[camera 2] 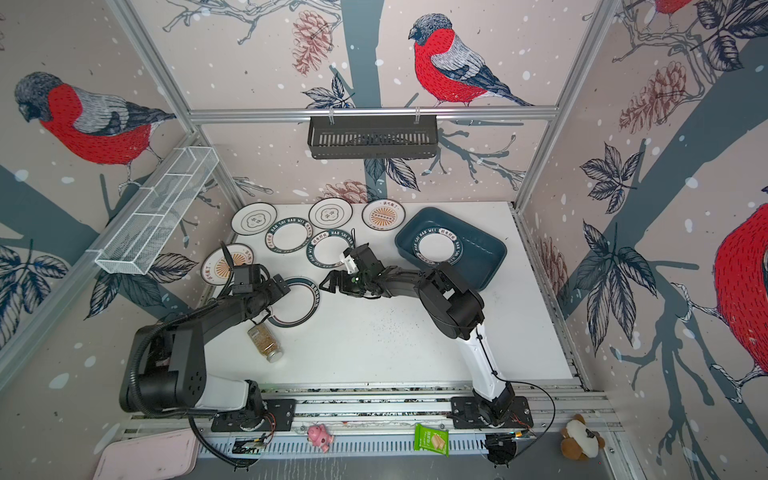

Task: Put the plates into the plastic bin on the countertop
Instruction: 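Lift the red-striped plate with the left gripper toward the approaching right gripper, then grasp the red-striped plate rim with the right gripper and open the left gripper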

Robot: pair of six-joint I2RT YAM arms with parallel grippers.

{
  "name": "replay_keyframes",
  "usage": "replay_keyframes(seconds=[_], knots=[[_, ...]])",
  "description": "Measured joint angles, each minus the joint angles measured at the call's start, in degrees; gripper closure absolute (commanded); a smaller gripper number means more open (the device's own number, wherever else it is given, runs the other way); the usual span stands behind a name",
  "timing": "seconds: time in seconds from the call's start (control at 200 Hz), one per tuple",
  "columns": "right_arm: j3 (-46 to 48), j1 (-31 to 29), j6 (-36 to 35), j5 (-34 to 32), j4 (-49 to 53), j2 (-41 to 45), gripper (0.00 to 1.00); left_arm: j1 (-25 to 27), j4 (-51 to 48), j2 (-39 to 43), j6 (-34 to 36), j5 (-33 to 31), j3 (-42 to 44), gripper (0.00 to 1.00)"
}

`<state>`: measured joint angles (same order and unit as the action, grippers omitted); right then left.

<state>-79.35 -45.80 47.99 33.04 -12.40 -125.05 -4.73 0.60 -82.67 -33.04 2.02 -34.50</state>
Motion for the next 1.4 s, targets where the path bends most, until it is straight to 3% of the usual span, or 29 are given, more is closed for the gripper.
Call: replay_keyframes(seconds=[0.25, 0.62, 1.216, 1.401], knots=[[-0.24, 0.9, -0.22, 0.35, 0.44, 0.0, 0.11, 0.35, 3.45, -0.11, -1.66, 9.75, 1.11, 0.04], [2.34, 3.26, -4.17, 1.42, 2.45, 1.03, 0.22, 6.73, 5.79, 0.09, -5.73, 14.29, 1.49, 0.04], [3.04, 3.96, -4.44, 1.81, 3.48, -0.15, 0.74, 8.02, 7.72, -0.83, -7.41, 14.73, 1.09, 0.04], [3.04, 4.2, -4.44, 1.33, 4.81, -0.2, 0.86, 8.02, 7.72, -0.76, -7.41, 14.73, 1.09, 0.04]])
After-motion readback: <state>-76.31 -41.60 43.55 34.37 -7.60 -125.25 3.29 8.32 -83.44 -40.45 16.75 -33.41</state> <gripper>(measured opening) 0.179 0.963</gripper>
